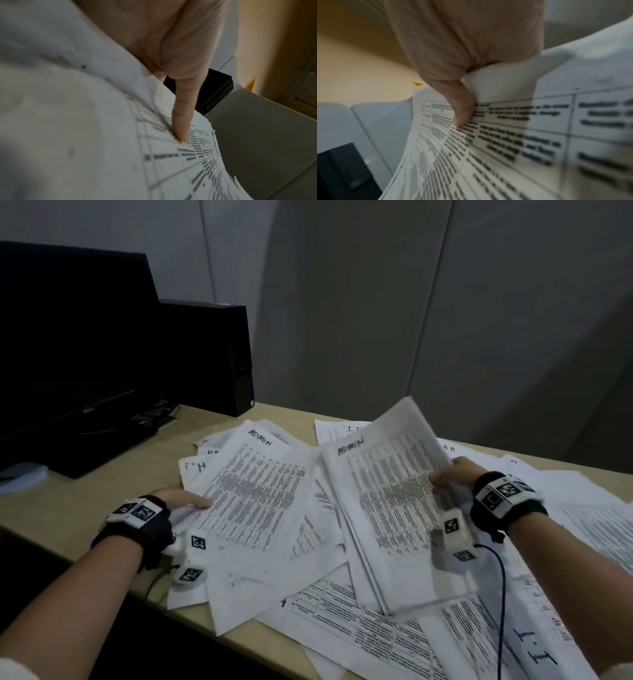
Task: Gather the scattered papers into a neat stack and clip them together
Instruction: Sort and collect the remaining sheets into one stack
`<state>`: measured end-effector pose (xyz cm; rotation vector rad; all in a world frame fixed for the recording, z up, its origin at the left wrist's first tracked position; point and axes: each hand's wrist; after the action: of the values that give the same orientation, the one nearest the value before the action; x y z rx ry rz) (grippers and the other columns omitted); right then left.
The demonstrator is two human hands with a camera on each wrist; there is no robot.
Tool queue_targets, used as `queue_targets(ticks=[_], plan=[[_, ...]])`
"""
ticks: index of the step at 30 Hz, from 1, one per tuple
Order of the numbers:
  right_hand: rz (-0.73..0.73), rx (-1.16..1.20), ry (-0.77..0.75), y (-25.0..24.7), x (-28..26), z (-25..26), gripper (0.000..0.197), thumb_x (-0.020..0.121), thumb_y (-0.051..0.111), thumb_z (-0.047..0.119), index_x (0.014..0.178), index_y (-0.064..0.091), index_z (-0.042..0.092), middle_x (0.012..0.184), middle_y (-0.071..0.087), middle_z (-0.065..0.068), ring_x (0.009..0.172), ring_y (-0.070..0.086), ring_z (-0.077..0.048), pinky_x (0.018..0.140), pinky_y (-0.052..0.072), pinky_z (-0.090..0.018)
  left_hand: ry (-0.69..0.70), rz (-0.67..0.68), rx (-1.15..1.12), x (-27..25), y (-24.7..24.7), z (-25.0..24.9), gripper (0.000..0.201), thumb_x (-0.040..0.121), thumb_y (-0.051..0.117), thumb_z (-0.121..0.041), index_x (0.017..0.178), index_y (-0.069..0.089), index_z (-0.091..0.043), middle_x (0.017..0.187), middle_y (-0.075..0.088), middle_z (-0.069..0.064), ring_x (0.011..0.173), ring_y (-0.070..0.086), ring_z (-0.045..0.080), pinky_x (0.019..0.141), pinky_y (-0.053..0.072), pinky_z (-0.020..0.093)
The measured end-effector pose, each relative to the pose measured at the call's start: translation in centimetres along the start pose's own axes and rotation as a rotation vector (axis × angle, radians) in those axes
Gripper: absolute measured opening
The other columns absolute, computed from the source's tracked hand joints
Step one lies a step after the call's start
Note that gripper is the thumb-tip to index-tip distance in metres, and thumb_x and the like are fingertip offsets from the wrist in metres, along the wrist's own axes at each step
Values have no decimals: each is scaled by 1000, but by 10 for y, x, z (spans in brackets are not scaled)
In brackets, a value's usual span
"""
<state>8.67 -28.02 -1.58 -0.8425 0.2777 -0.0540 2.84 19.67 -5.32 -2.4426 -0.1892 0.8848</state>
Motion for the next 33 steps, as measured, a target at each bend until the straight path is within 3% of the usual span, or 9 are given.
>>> queue_targets(ticks=[5,9,12,18,20,24,25,28,33], plan=[[-89,67,31,22,-1,-11,40,83,63,-2,121,52,-11,121,58,-28,108,57,-37,92,45,-39,8,113,-141,8,10,1,70,64,81,-8,128,52,2,131,54,24,124,49,37,108,36,47],[-48,96,65,42,5,-10,42,83,62,-3,122,49,-9,122,57,-27,104,57,-34,83,44,-35,9,130,-139,-2,30,-11,63,75,76,-9,129,48,7,133,52,20,129,44,37,106,36,44],[-52,137,137,40,5,-6,41,84,61,-3,122,50,-13,123,57,-26,109,57,-36,82,43,-32,45,-19,-100,-6,28,-15,51,82,69,-6,125,48,9,128,52,8,126,45,36,104,37,39],[-75,302,206,27,12,-18,38,84,60,-2,119,51,-14,105,57,-22,93,54,-31,85,45,-36,160,-172,-337,4,-31,12,46,80,68,-3,123,54,5,128,56,23,115,54,41,104,38,51],[-88,353,236,26,11,-24,29,85,57,-4,112,51,-11,96,56,-19,86,53,-30,76,47,-35,151,-121,-421,1,-49,20,50,78,69,-10,125,54,2,124,58,25,107,59,42,96,44,55],[-76,508,287,25,10,-34,30,88,51,-6,117,51,-11,72,52,-13,61,48,-22,51,40,-30,135,-67,-543,-19,-54,15,37,91,54,-19,119,52,5,76,72,19,60,71,27,55,58,39],[-57,512,298,25,8,-36,27,89,51,-5,115,52,-11,72,51,-12,62,47,-20,50,41,-27,161,-82,-559,-25,-51,9,39,91,54,-18,123,51,5,80,73,17,59,71,24,53,58,37],[-16,518,282,23,-3,-39,8,92,46,-2,88,53,-1,72,47,-8,61,45,-16,37,44,-18,200,-3,-613,-39,-44,-14,47,91,53,-19,133,47,2,122,59,20,87,66,30,73,57,43],[69,601,284,16,-12,-52,14,93,47,0,107,47,-1,70,49,-11,55,45,-17,37,43,-20,388,65,-622,-79,-41,-78,26,95,47,-17,113,59,-2,102,68,8,84,67,21,79,55,36]])
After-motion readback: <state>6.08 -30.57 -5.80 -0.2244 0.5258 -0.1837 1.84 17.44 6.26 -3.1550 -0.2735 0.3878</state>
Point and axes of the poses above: each hand's wrist, its own x-axis towards the middle knuckle, its own y-axis out of the palm, z = x × y
